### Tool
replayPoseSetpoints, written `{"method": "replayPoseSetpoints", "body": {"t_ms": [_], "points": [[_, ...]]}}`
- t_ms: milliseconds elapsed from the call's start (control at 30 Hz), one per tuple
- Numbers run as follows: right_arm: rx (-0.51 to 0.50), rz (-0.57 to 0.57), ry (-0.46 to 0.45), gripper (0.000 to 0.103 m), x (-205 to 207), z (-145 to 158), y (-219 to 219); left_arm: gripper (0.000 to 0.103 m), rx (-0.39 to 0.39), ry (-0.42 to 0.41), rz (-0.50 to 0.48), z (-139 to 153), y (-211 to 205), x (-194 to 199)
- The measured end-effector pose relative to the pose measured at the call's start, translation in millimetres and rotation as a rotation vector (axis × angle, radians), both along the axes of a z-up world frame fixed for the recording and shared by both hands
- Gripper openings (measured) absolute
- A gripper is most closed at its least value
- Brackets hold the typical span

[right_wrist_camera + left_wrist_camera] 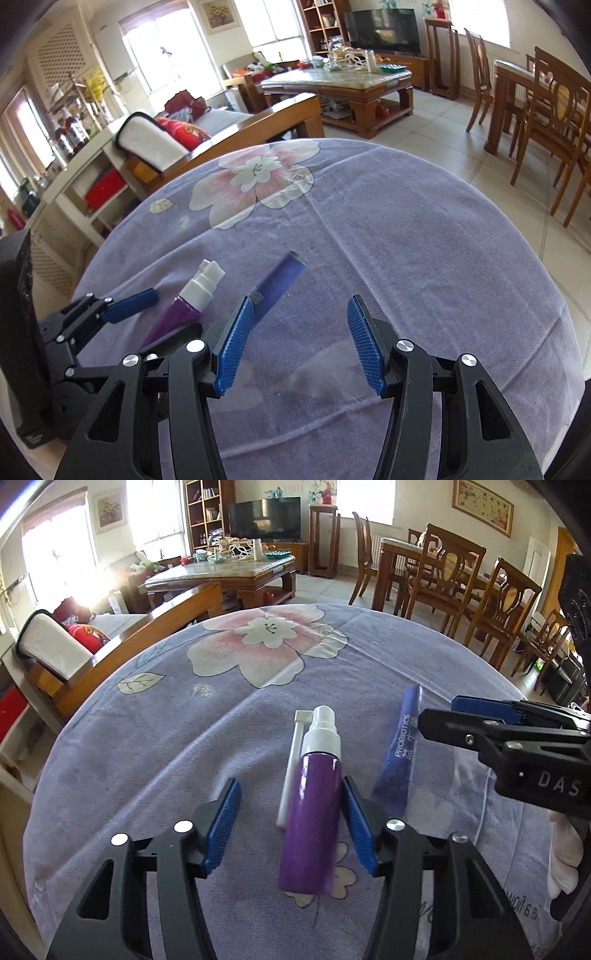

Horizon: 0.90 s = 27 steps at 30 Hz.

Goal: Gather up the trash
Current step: 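Grasp the purple spray bottle with the left tool while the right tool grasps the blue probiotics stick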

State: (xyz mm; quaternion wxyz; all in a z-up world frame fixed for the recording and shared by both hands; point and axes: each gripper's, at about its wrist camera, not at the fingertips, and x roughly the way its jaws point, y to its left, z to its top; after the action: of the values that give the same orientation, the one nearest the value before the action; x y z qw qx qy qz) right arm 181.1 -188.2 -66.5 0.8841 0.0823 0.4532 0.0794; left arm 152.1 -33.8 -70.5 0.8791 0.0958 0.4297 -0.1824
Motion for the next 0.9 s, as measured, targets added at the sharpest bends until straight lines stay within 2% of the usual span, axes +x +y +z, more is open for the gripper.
{"method": "replayPoseSetpoints", "body": {"t_ms": [33,133,400,567,633,733,900], "points": [[-0.008,0.009,0.005,0.049,3.9,-1.8,2.6,0.044,-0.008,0.001,0.002,1.3,2.3,2.0],[-0.027,0.029,0.02,0.046,13.4,-6.7,10.9,0.034,-0.039,0.001,0.004,2.6,11.8,2.1],[-0.098,0.062,0.018,0.041,24.9,-12.7,33.3,0.033,-0.073,0.0,-0.007,4.2,19.6,2.5],[-0.126,0.081,0.003,0.025,24.9,-13.4,39.2,0.028,-0.097,0.006,0.002,5.4,24.1,5.4],[-0.114,0.078,-0.003,0.013,23.8,-13.0,39.8,0.028,-0.123,0.013,0.001,6.0,28.6,7.1],[-0.09,0.078,-0.016,0.01,20.3,-11.0,37.2,0.026,-0.149,0.008,-0.001,8.2,30.7,7.1],[-0.065,0.084,-0.045,0.01,8.1,-3.7,34.3,0.025,-0.144,-0.008,-0.005,11.1,28.5,6.7]]}}
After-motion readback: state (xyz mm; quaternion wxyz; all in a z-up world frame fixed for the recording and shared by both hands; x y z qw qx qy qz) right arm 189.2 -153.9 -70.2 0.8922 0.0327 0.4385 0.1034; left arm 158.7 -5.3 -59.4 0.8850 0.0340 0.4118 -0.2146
